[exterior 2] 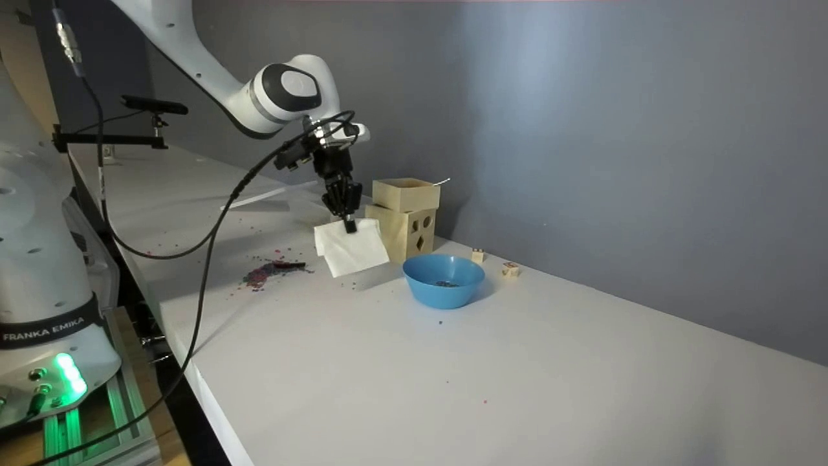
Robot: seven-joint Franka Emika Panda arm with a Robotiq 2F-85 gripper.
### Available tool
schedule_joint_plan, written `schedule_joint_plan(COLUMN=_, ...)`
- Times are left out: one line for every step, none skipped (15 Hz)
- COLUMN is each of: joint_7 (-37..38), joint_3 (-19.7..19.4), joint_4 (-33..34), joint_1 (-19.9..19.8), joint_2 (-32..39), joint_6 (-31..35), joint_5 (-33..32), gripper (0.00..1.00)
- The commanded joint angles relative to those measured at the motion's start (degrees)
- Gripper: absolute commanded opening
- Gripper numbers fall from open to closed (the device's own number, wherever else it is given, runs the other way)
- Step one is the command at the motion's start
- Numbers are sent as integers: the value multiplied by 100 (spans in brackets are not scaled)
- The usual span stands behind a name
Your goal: Use the white napkin to wipe the cereal on the counter to the left.
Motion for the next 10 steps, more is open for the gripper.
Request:
schedule_joint_plan(joint_7=-98, joint_3=-125, joint_4=129, joint_1=93, joint_2=167, joint_6=15, joint_5=-243, gripper=2)
schedule_joint_plan(joint_7=-160, joint_3=-161, joint_4=244, joint_1=104, joint_2=328, joint_6=37, joint_5=-386, gripper=2)
schedule_joint_plan(joint_7=-196, joint_3=-178, joint_4=332, joint_1=113, joint_2=455, joint_6=42, joint_5=-457, gripper=2)
schedule_joint_plan(joint_7=-215, joint_3=-185, joint_4=398, joint_1=120, joint_2=544, joint_6=43, joint_5=-479, gripper=2)
schedule_joint_plan(joint_7=-226, joint_3=-188, joint_4=432, joint_1=124, joint_2=590, joint_6=44, joint_5=-485, gripper=2)
schedule_joint_plan(joint_7=-676, joint_3=-223, joint_4=368, joint_1=141, joint_2=580, joint_6=223, joint_5=-388, gripper=0)
schedule_joint_plan(joint_7=-1008, joint_3=-263, joint_4=335, joint_1=139, joint_2=595, joint_6=532, joint_5=-534, gripper=0)
schedule_joint_plan(joint_7=-1303, joint_3=-306, joint_4=393, joint_1=138, joint_2=677, joint_6=679, joint_5=-566, gripper=0)
schedule_joint_plan(joint_7=-1673, joint_3=-360, joint_4=383, joint_1=147, joint_2=715, joint_6=859, joint_5=-468, gripper=0)
schedule_joint_plan(joint_7=-2024, joint_3=-414, joint_4=331, joint_1=142, joint_2=768, joint_6=1065, joint_5=-386, gripper=0)
